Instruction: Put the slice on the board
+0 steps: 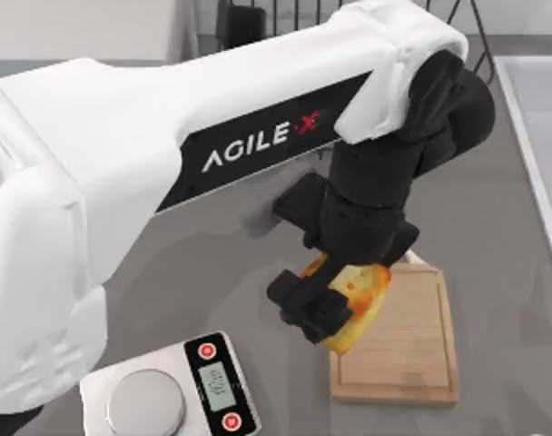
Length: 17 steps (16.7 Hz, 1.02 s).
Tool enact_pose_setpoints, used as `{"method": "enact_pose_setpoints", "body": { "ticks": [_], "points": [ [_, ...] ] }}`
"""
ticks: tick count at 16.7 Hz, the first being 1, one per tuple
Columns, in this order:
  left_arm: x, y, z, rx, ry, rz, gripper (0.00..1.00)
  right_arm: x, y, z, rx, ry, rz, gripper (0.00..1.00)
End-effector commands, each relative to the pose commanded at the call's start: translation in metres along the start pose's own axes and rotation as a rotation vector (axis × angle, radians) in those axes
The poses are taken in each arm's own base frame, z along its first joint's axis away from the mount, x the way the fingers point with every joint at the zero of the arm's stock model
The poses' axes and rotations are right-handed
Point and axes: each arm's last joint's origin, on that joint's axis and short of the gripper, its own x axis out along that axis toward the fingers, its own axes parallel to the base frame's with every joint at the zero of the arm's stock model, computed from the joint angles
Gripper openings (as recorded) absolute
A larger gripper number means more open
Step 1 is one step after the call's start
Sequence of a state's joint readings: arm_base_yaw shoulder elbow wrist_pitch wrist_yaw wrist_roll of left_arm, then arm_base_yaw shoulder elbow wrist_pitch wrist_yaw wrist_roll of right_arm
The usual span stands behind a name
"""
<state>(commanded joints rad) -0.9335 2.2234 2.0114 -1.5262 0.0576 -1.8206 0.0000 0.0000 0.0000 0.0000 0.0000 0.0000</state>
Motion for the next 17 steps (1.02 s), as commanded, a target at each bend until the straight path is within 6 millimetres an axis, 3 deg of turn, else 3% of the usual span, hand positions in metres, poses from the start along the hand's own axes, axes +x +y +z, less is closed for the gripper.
{"method": "enact_pose_setpoints", "body": {
  "ticks": [4,10,17],
  "points": [
    [0.002,-0.021,-0.017,-0.267,0.018,-0.086,0.0,0.0,0.0,0.0,0.0,0.0,0.0,1.0],
    [0.016,-0.053,-0.019,-0.572,0.049,-0.164,0.0,0.0,0.0,0.0,0.0,0.0,0.0,1.0],
    [0.023,-0.062,-0.017,-0.647,0.053,-0.174,0.0,0.0,0.0,0.0,0.0,0.0,0.0,1.0]
  ]
}}
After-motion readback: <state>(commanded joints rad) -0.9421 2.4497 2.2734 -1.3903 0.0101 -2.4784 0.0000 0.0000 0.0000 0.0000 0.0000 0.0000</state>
